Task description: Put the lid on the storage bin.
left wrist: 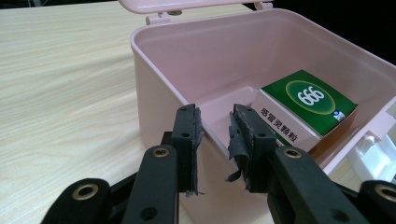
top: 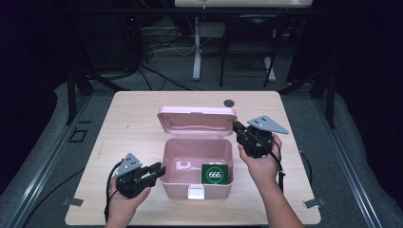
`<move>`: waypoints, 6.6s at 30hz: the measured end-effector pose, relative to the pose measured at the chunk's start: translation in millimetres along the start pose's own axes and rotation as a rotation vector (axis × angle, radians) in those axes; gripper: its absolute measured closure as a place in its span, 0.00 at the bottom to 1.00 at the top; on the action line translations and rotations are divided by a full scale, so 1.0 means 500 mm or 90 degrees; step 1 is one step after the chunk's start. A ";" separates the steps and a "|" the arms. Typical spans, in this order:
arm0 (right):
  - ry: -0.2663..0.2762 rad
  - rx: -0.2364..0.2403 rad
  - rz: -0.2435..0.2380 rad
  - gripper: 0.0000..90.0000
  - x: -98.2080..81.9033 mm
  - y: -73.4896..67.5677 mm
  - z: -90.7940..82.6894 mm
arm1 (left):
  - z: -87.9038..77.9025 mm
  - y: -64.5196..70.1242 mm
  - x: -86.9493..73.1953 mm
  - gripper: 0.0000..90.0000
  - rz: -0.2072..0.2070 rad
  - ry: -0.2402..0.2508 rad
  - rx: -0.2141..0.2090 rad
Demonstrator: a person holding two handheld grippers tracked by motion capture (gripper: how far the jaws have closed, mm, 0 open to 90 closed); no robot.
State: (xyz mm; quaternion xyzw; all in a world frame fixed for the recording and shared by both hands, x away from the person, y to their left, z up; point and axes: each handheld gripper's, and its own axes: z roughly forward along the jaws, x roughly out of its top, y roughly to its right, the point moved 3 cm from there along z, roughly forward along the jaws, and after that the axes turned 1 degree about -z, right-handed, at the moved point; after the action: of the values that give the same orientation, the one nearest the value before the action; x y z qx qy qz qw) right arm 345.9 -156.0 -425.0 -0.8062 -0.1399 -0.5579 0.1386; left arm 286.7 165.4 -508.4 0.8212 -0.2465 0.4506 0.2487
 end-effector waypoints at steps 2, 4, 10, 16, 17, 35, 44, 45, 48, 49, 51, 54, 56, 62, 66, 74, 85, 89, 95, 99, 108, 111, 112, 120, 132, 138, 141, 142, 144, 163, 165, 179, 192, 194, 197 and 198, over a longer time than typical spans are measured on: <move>-0.002 0.004 0.007 0.96 -0.002 0.001 -0.003 | 0.000 0.000 0.000 0.79 0.000 -0.001 -0.001; 0.002 0.006 0.010 0.96 -0.005 0.000 -0.005 | 0.000 -0.001 0.001 0.79 0.000 -0.002 -0.001; 0.009 0.002 0.001 0.96 -0.014 -0.004 -0.012 | -0.002 -0.004 0.007 0.79 0.004 0.000 0.004; 0.009 0.007 0.002 0.96 -0.018 -0.004 -0.017 | -0.010 -0.006 0.027 0.78 0.010 0.016 0.014; 0.009 0.007 0.002 0.96 -0.018 -0.004 -0.017 | -0.012 -0.006 0.032 0.77 0.014 0.016 0.015; 0.014 0.014 0.006 0.95 -0.025 -0.007 -0.023 | -0.043 -0.002 0.142 0.68 0.036 0.055 0.035; 0.014 0.019 0.007 0.94 -0.026 -0.005 -0.024 | -0.046 -0.011 0.204 0.59 0.040 0.089 0.048; 0.014 0.020 0.008 0.94 -0.026 -0.005 -0.024 | -0.044 -0.012 0.209 0.59 0.037 0.090 0.047; 0.014 0.023 0.009 0.94 -0.027 -0.004 -0.023 | -0.040 -0.015 0.218 0.59 0.038 0.090 0.050; 0.014 0.024 0.008 0.93 -0.028 -0.004 -0.022 | -0.035 -0.017 0.225 0.59 0.038 0.093 0.053; 0.011 0.026 0.011 0.93 -0.030 -0.003 -0.021 | -0.030 -0.017 0.231 0.59 0.039 0.095 0.051; 0.004 0.026 0.011 0.92 -0.035 0.000 -0.018 | -0.024 -0.017 0.238 0.60 0.044 0.096 0.049; 0.000 0.025 0.013 0.92 -0.038 0.004 -0.016 | -0.022 -0.019 0.243 0.63 0.043 0.098 0.053; -0.005 0.030 0.020 0.89 -0.047 0.012 -0.013 | -0.016 -0.021 0.249 0.73 0.045 0.092 0.055; -0.007 0.029 0.021 0.89 -0.049 0.013 -0.012 | -0.014 -0.021 0.251 0.77 0.047 0.092 0.056; -0.010 0.024 0.023 0.88 -0.052 0.020 -0.015 | -0.018 -0.021 0.256 0.81 0.047 0.092 0.053; -0.009 0.012 0.033 0.83 -0.053 0.036 -0.014 | -0.024 -0.015 0.252 0.80 0.053 0.091 0.052; -0.008 0.001 0.030 0.78 -0.054 0.044 -0.012 | -0.026 -0.014 0.247 0.79 0.050 0.095 0.047; -0.013 -0.009 0.034 0.69 -0.054 0.056 -0.007 | -0.030 -0.007 0.240 0.76 0.052 0.095 0.043; -0.020 -0.007 0.040 0.60 -0.056 0.061 -0.002 | -0.033 -0.006 0.235 0.74 0.051 0.097 0.040; -0.030 -0.024 0.031 0.43 -0.059 0.073 0.010 | -0.041 -0.002 0.228 0.72 0.057 0.096 0.036; -0.033 -0.030 0.023 0.41 -0.060 0.075 0.013 | -0.042 -0.001 0.225 0.71 0.057 0.096 0.031; -0.035 -0.030 0.023 0.41 -0.061 0.075 0.014 | -0.043 0.000 0.224 0.71 0.056 0.096 0.032; -0.036 -0.027 0.026 0.40 -0.060 0.075 0.012 | -0.049 0.004 0.217 0.71 0.064 0.094 0.029; -0.039 -0.028 0.028 0.39 -0.061 0.077 0.013 | -0.053 0.010 0.202 0.71 0.063 0.092 0.023; -0.039 -0.029 0.029 0.39 -0.061 0.078 0.013 | -0.056 0.015 0.192 0.71 0.063 0.091 0.019; -0.040 -0.029 0.029 0.39 -0.062 0.078 0.014 | -0.058 0.019 0.183 0.70 0.064 0.089 0.018; -0.041 -0.028 0.028 0.40 -0.062 0.077 0.014 | -0.059 0.019 0.182 0.70 0.065 0.086 0.018; -0.040 -0.028 0.028 0.39 -0.062 0.077 0.014 | -0.060 0.021 0.177 0.70 0.065 0.086 0.017; -0.048 -0.025 0.030 0.39 -0.065 0.078 0.016 | -0.064 0.028 0.148 0.62 0.063 0.077 0.010; -0.048 -0.025 0.030 0.40 -0.065 0.077 0.017 | -0.065 0.028 0.145 0.62 0.062 0.075 0.009; -0.049 -0.025 0.031 0.39 -0.067 0.078 0.018 | -0.069 0.036 0.124 0.62 0.063 0.069 0.005; -0.048 -0.025 0.033 0.40 -0.067 0.081 0.018 | -0.073 0.039 0.107 0.65 0.059 0.066 0.000; -0.048 -0.025 0.034 0.40 -0.067 0.081 0.018 | -0.075 0.039 0.104 0.65 0.060 0.066 -0.001; -0.049 -0.025 0.033 0.40 -0.068 0.081 0.018 | -0.076 0.039 0.100 0.66 0.058 0.067 -0.001; -0.049 -0.025 0.033 0.40 -0.068 0.081 0.018 | -0.077 0.038 0.099 0.66 0.059 0.066 -0.001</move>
State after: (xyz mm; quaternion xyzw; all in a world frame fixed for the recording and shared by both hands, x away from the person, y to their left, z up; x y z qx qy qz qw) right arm 357.5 -192.6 -462.5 -0.8329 -0.1129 -0.5256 0.1318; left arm 274.3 166.3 -443.9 0.7843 -0.2718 0.5031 0.2407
